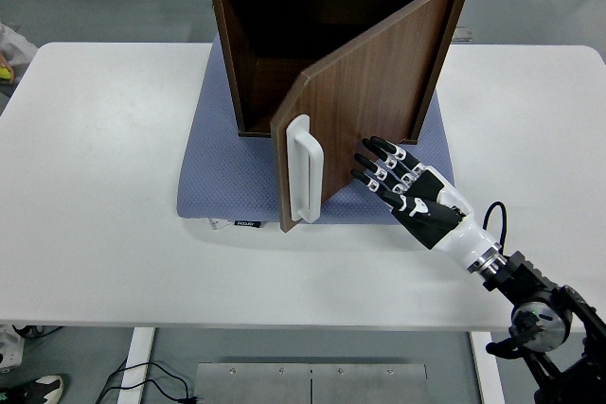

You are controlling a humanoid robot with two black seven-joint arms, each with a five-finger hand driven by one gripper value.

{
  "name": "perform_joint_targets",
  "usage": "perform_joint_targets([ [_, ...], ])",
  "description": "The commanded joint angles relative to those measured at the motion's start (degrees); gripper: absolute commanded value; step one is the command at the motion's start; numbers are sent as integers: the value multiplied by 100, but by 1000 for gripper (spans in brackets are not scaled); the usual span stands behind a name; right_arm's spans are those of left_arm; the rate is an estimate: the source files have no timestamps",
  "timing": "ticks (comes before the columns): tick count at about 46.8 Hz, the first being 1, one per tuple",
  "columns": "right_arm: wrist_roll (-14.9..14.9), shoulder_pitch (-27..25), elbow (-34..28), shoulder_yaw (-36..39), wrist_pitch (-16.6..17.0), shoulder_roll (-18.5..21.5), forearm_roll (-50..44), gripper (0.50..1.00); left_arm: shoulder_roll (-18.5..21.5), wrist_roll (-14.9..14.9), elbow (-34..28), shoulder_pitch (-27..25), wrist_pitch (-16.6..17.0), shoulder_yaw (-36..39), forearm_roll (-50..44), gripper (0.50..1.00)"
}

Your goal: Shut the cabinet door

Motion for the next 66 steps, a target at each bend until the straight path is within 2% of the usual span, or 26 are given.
perform_joint_targets([
  [1, 5, 129, -137, -95, 0, 85, 0, 1000, 0, 0, 0, 1, 0, 0, 0, 1000],
  [11, 5, 472, -472, -218, 0, 270, -8, 1000, 0, 0, 0, 1, 0, 0, 0, 1000],
  [42, 32, 1421, -1456, -429, 0, 270, 1, 1000, 0, 0, 0, 1, 0, 0, 0, 1000],
  [53, 58, 1764, -1658, -402, -335, 270, 53, 1000, 0, 0, 0, 1, 0, 0, 0, 1000],
  [66, 58, 1966, -1746, -402, -538, 270, 62, 1000, 0, 0, 0, 1, 0, 0, 0, 1000],
])
